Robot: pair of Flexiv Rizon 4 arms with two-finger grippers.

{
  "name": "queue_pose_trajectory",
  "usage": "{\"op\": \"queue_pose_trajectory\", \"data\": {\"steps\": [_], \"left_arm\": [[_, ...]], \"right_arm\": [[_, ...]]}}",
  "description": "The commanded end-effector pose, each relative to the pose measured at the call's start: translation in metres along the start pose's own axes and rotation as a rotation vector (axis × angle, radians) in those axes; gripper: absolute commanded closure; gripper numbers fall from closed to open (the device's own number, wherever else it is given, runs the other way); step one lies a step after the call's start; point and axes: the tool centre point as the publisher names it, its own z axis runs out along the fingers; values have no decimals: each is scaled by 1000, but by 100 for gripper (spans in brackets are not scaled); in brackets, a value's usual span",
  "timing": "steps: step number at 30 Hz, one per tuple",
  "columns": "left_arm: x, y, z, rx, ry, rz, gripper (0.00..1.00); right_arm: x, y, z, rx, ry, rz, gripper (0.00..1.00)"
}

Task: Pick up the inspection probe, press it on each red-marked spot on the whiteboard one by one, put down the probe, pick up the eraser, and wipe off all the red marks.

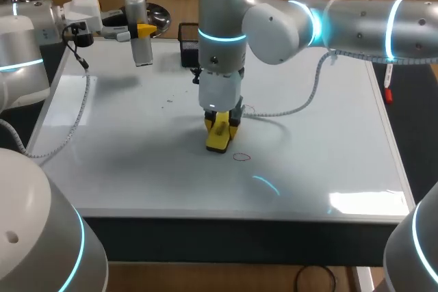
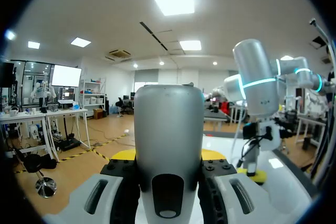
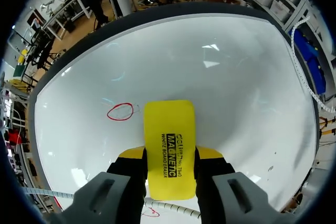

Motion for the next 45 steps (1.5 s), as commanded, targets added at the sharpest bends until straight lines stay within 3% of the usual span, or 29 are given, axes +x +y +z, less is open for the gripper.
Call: {"op": "queue_pose_trajectory", "data": {"steps": [1,14,24,38,45], "left_arm": [[0,-1,0,-1,0,0,100],[0,-1,0,-1,0,0,100],[0,-1,0,-1,0,0,100],[0,-1,0,-1,0,0,100],[0,-1,0,-1,0,0,100]], "right_arm": [[7,-2,8,18,-9,-2,100],[5,2,-67,155,-19,-86,100],[8,-13,-80,152,-49,-80,100],[74,-102,-133,162,-103,93,100],[110,-154,-139,126,-91,208,100]]}}
